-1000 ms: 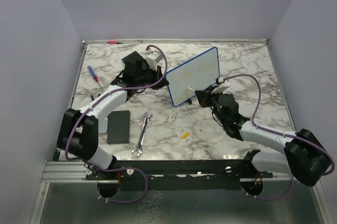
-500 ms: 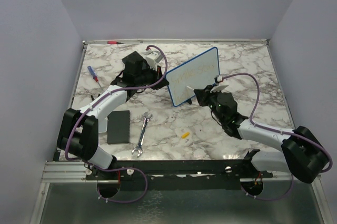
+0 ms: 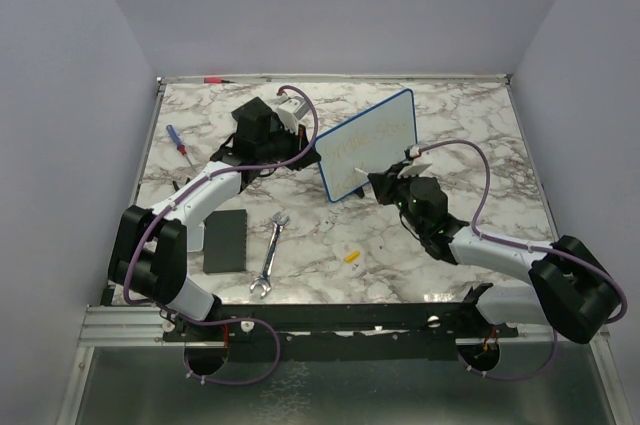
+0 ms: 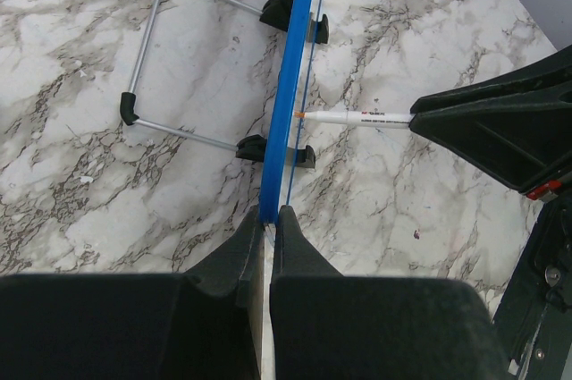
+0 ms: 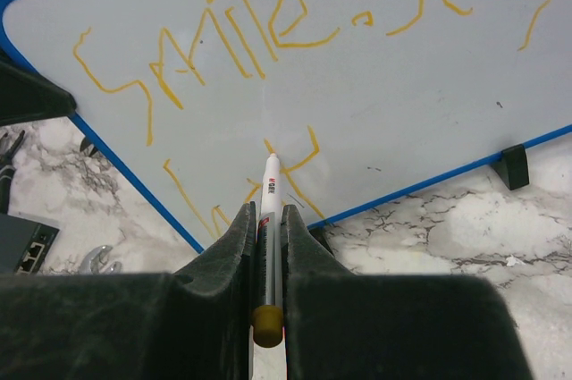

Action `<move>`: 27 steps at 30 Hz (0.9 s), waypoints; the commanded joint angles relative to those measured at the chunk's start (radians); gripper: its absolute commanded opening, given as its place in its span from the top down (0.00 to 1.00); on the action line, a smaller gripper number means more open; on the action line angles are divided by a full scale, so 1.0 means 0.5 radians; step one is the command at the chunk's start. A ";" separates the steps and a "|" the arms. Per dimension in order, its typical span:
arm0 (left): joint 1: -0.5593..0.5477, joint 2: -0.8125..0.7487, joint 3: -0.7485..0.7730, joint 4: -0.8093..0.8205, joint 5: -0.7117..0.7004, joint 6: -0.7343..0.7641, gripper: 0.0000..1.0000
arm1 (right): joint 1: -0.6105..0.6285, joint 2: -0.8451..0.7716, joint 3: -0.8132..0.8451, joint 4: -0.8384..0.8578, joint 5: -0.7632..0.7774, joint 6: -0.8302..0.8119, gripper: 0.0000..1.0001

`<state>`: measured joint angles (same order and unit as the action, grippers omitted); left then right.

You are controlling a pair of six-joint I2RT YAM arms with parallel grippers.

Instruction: Write a sentence on the whiteboard

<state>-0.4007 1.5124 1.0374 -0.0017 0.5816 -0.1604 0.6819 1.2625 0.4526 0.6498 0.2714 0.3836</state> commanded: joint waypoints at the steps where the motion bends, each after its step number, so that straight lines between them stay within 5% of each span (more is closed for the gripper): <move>1: -0.030 -0.026 0.002 -0.098 0.006 0.009 1.00 | 0.019 0.059 -0.054 -0.004 0.016 0.012 0.99; 27: -0.033 -0.017 0.002 -0.098 0.004 0.011 1.00 | 0.020 -0.074 0.066 -0.037 0.007 -0.034 0.99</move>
<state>-0.4015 1.5124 1.0374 -0.0017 0.5781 -0.1604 0.6823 1.2034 0.4477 0.6369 0.2718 0.3836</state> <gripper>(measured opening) 0.020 0.104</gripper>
